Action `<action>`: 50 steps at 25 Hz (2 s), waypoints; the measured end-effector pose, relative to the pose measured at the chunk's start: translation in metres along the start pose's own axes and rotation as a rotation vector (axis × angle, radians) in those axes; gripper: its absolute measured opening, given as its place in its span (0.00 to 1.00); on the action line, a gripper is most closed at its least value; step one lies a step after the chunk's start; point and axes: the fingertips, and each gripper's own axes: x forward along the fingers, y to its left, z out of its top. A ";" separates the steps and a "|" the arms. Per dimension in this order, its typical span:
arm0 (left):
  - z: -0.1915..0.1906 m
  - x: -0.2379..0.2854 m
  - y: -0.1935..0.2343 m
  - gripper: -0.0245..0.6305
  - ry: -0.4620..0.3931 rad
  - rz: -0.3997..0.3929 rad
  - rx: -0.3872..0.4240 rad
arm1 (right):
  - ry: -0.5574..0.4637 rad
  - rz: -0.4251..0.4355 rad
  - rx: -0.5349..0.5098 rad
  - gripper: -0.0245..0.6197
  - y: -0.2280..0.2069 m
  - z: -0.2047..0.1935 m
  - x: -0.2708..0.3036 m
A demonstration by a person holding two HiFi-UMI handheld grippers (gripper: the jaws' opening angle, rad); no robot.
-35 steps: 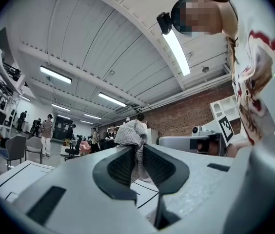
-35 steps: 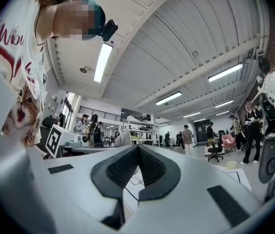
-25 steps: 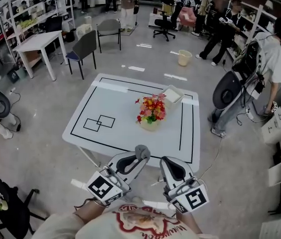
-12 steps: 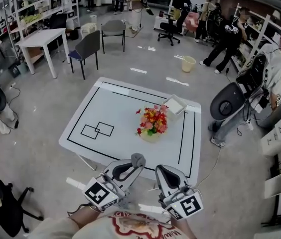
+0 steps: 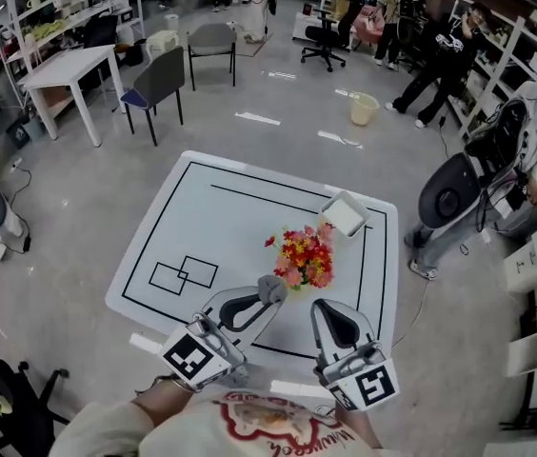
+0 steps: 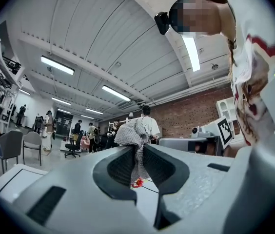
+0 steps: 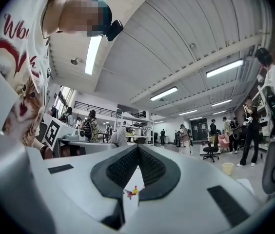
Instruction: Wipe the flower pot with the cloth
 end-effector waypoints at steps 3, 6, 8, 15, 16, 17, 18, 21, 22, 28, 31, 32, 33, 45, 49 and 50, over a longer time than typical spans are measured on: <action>0.001 0.019 0.038 0.10 0.009 -0.021 0.022 | -0.016 -0.034 -0.011 0.04 -0.026 0.004 0.030; 0.001 0.039 0.072 0.10 0.004 -0.040 -0.004 | -0.022 -0.063 -0.023 0.04 -0.051 0.006 0.057; -0.001 0.052 0.092 0.10 0.000 -0.052 -0.016 | -0.026 -0.081 -0.035 0.04 -0.067 0.004 0.074; -0.027 0.086 0.140 0.10 0.044 -0.107 -0.015 | 0.026 -0.176 -0.016 0.04 -0.111 -0.021 0.096; -0.029 0.089 0.143 0.10 0.047 -0.109 -0.018 | 0.033 -0.182 -0.010 0.04 -0.116 -0.023 0.095; -0.031 0.092 0.146 0.10 0.050 -0.113 -0.019 | 0.040 -0.185 -0.005 0.04 -0.120 -0.025 0.094; -0.034 0.094 0.149 0.10 0.054 -0.118 -0.014 | 0.047 -0.186 -0.002 0.04 -0.123 -0.027 0.093; -0.038 0.101 0.161 0.10 0.064 -0.113 0.012 | 0.062 -0.186 0.013 0.04 -0.134 -0.032 0.092; -0.039 0.104 0.165 0.10 0.067 -0.107 0.019 | 0.066 -0.182 0.018 0.04 -0.137 -0.033 0.092; -0.054 0.117 0.195 0.10 0.127 -0.134 0.103 | 0.078 -0.158 0.049 0.04 -0.148 -0.045 0.103; -0.070 0.131 0.192 0.10 0.163 -0.221 0.171 | 0.094 -0.167 0.059 0.04 -0.151 -0.048 0.104; -0.077 0.135 0.188 0.10 0.178 -0.258 0.192 | 0.094 -0.168 0.059 0.04 -0.152 -0.048 0.104; -0.086 0.138 0.184 0.10 0.193 -0.294 0.204 | 0.091 -0.167 0.062 0.04 -0.152 -0.047 0.104; -0.187 0.166 0.170 0.10 0.310 -0.510 0.102 | 0.128 -0.188 0.143 0.04 -0.161 -0.069 0.091; -0.206 0.170 0.150 0.10 0.360 -0.634 0.095 | 0.125 -0.197 0.153 0.04 -0.166 -0.071 0.090; -0.209 0.170 0.146 0.10 0.367 -0.658 0.094 | 0.127 -0.201 0.157 0.04 -0.167 -0.072 0.090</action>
